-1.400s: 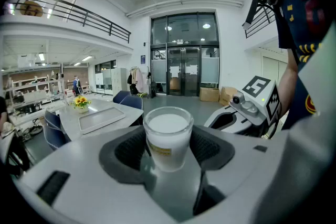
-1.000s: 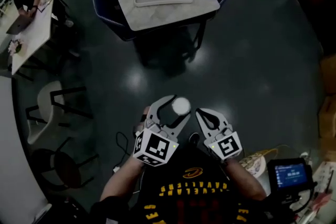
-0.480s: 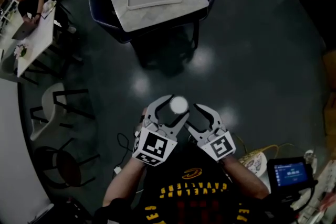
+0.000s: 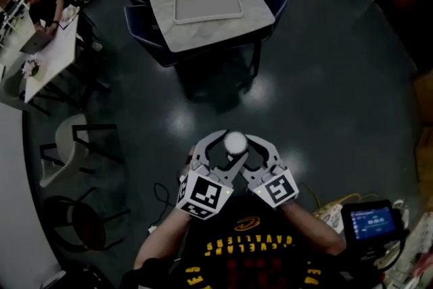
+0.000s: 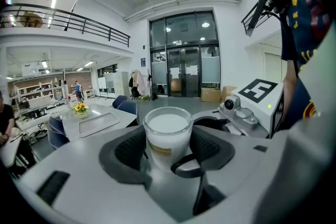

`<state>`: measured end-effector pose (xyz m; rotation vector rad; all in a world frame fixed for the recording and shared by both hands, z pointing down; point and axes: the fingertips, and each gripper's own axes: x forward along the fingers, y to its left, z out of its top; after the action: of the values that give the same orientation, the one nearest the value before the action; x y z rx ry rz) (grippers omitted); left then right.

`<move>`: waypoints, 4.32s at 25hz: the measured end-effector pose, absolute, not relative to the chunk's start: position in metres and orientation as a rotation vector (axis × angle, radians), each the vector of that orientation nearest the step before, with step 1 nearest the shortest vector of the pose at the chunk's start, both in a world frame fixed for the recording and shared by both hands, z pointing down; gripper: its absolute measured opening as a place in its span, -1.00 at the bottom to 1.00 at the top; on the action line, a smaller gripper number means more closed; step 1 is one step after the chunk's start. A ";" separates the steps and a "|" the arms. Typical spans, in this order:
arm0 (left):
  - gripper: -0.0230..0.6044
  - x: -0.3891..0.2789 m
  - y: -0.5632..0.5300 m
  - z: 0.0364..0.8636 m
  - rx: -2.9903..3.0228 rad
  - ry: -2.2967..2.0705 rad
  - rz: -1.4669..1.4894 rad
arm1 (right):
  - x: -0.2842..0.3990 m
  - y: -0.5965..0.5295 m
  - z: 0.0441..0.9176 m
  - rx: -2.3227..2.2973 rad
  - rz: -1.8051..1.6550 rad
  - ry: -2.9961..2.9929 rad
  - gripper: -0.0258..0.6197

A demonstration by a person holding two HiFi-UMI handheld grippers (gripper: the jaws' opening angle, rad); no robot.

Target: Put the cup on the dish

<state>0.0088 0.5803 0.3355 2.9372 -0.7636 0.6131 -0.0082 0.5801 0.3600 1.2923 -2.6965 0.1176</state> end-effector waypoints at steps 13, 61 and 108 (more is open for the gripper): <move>-0.10 -0.057 0.556 0.341 2.970 -0.673 0.557 | -0.076 0.553 0.366 1.330 0.103 -2.610 -0.19; -0.10 0.082 0.315 0.355 2.812 -0.960 0.660 | 0.063 0.315 0.376 1.096 0.117 -2.767 -0.19; -0.10 0.027 0.057 0.387 2.845 -0.709 0.635 | 0.009 0.056 0.410 1.228 0.152 -2.571 -0.19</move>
<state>0.0273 0.0573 0.3871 2.8452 -0.7091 0.6346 0.0090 0.0558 0.4098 1.2279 -2.5705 0.1523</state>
